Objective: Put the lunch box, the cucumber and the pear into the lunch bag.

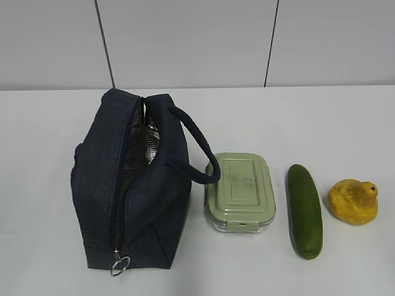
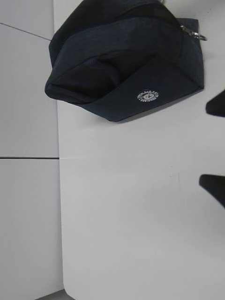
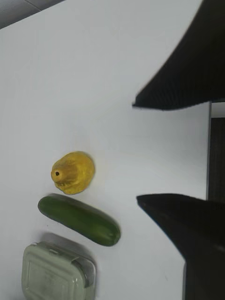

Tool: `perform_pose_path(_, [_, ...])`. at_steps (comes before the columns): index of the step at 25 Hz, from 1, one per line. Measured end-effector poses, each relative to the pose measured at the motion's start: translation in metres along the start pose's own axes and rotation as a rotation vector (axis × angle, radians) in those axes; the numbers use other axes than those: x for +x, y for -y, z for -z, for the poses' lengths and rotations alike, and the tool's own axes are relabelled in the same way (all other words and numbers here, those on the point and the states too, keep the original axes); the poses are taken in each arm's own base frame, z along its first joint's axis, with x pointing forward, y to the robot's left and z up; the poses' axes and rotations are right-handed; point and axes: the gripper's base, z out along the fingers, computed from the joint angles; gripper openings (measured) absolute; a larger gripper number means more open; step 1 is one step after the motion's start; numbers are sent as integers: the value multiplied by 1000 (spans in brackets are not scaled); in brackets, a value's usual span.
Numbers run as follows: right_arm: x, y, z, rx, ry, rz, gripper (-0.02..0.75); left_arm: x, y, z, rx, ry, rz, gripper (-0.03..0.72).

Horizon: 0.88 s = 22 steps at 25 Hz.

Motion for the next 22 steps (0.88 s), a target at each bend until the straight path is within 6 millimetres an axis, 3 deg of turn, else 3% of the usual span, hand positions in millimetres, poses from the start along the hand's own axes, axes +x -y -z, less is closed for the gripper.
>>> perform_pose_path(13, [0, 10, 1, 110, -3, 52, 430, 0, 0, 0, 2, 3, 1, 242])
perform_pose_path(22, [0, -1, 0, -7, 4, -45, 430, -1, 1, 0, 15, 6, 8, 242])
